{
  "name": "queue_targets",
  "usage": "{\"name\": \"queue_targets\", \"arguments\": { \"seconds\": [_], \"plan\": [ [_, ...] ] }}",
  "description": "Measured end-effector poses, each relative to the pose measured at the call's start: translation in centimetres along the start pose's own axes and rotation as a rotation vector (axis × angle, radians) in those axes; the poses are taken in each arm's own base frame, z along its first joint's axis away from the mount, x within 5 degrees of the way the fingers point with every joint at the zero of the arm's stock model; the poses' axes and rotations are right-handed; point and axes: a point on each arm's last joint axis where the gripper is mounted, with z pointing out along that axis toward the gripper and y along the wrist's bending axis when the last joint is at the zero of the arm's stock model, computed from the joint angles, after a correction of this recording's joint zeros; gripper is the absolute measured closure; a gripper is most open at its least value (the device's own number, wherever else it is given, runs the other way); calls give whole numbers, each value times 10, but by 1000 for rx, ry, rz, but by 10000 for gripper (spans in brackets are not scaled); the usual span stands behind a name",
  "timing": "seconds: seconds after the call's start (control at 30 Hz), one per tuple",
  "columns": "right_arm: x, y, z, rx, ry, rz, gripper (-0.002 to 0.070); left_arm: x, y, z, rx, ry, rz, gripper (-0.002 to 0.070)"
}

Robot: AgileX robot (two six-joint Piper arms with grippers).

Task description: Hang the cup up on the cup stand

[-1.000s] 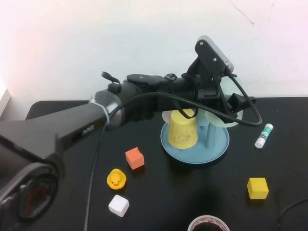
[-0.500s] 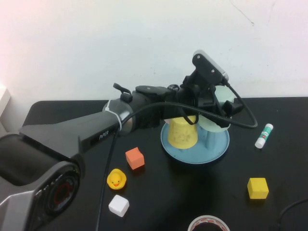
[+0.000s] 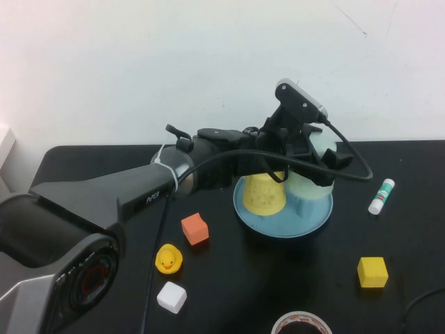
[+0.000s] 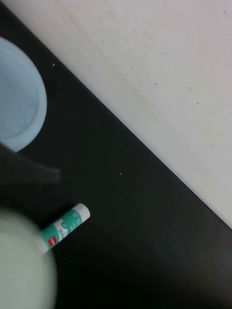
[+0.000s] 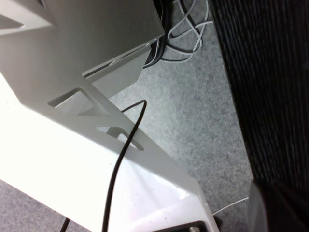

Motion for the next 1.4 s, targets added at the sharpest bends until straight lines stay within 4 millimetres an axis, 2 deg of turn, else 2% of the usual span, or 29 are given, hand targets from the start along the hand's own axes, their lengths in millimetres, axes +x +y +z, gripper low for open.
{"name": "queue_targets", "arguments": {
  "seconds": [0.1,0.3,0.43,0.5,0.63,0.73,0.87,1.0,1.1,1.17,1.27,1.4],
  "plan": [
    [0,0,0,0,0,0,676,0,0,0,0,0,-23,13],
    [0,0,0,0,0,0,676,-7,1,-3,-21,-8,-23,-15],
    [0,0,0,0,0,0,676,-35,3,-19,-93,-48,1,-17],
    [0,0,0,0,0,0,676,-61,3,-35,-146,-90,21,-8],
    [0,0,0,0,0,0,676,-120,-4,-79,-234,-176,153,47],
    [0,0,0,0,0,0,676,-167,-17,-122,-277,-258,270,130],
    [0,0,0,0,0,0,676,-223,-41,-188,-330,-396,372,282],
    [0,0,0,0,0,0,676,-263,-63,-254,-419,-526,433,466],
    [0,0,0,0,0,0,676,-281,-75,-293,-481,-596,453,586],
    [0,0,0,0,0,0,676,-286,-85,-318,-507,-632,455,637],
    [0,0,0,0,0,0,676,-284,-101,-352,-524,-664,462,664],
    [0,0,0,0,0,0,676,-265,-115,-382,-543,-650,463,673]
  ]
}}
